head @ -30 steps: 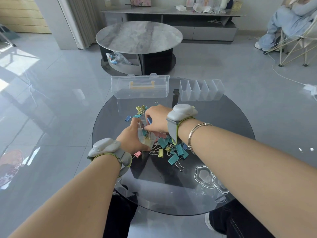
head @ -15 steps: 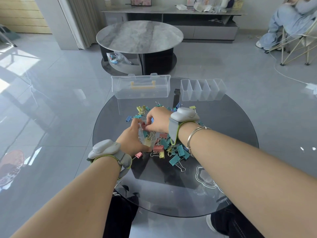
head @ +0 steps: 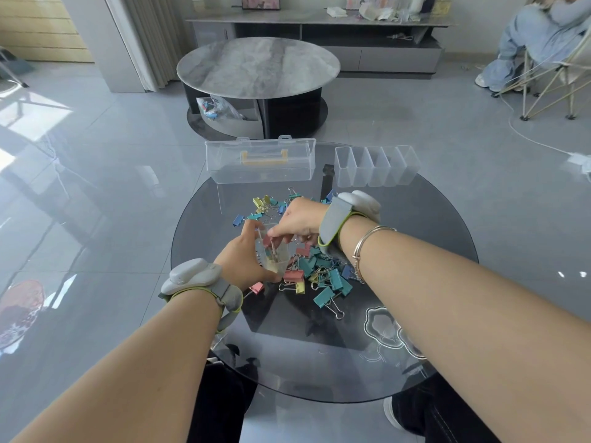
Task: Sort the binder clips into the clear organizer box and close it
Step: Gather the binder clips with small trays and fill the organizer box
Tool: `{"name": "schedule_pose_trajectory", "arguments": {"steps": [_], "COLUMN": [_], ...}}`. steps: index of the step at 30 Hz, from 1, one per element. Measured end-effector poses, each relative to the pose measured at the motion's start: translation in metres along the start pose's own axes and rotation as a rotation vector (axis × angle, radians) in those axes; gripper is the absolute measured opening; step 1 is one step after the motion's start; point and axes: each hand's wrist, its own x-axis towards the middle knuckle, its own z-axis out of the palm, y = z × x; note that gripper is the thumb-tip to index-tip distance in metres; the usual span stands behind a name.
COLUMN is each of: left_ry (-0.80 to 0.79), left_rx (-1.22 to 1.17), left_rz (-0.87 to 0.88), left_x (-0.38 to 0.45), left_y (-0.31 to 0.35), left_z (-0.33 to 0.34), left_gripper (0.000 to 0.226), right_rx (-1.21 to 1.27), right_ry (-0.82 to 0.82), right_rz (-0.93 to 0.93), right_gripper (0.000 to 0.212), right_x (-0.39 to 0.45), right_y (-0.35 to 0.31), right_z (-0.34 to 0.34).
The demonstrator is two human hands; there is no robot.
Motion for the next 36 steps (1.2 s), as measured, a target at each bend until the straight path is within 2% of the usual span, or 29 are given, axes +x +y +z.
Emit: {"name": "schedule_pose_trajectory", "arguments": {"steps": [10, 13, 17, 20, 23, 31, 36], "left_ry": [0.000, 0.015, 0.020, 0.020, 0.046, 0.096, 0.123], "left_rx": [0.003, 0.007, 0.020, 0.026, 0.060, 0.113, 0.145], "left_rz": [-0.001, 0.001, 0.010, 0.005, -0.001, 0.025, 0.026], "left_x": [0.002, 0.001, 0.003, 0.003, 0.003, 0.006, 0.007], "left_y": [-0.001, -0.002, -0.005, -0.007, -0.009, -0.013, -0.016], "left_z": [0.001, 0.002, 0.003, 0.004, 0.004, 0.006, 0.007], "left_gripper": [0.086, 0.087, 0.088, 0.087, 0.087, 0.087, 0.085], "right_rx": [-0.020, 0.174, 0.734, 1.010, 1.130, 1.276, 1.247], "right_ry": [0.092, 0.112, 0.129, 0.085, 0.042, 0.074, 0.052], "right_rz": [-0.019, 0.037, 0.037, -0.036, -0.078, -0.158, -0.143], "right_gripper": [0.037, 0.034, 0.009, 0.023, 0.030, 0.031, 0.031], "right_x": [0.005, 0.004, 0.003, -0.003, -0.010, -0.017, -0.019], "right_y": [-0.002, 0.000, -0.003, -0.006, -0.006, 0.001, 0.005], "right_z": [0.008, 0.007, -0.001, 0.001, 0.012, 0.019, 0.013]}}
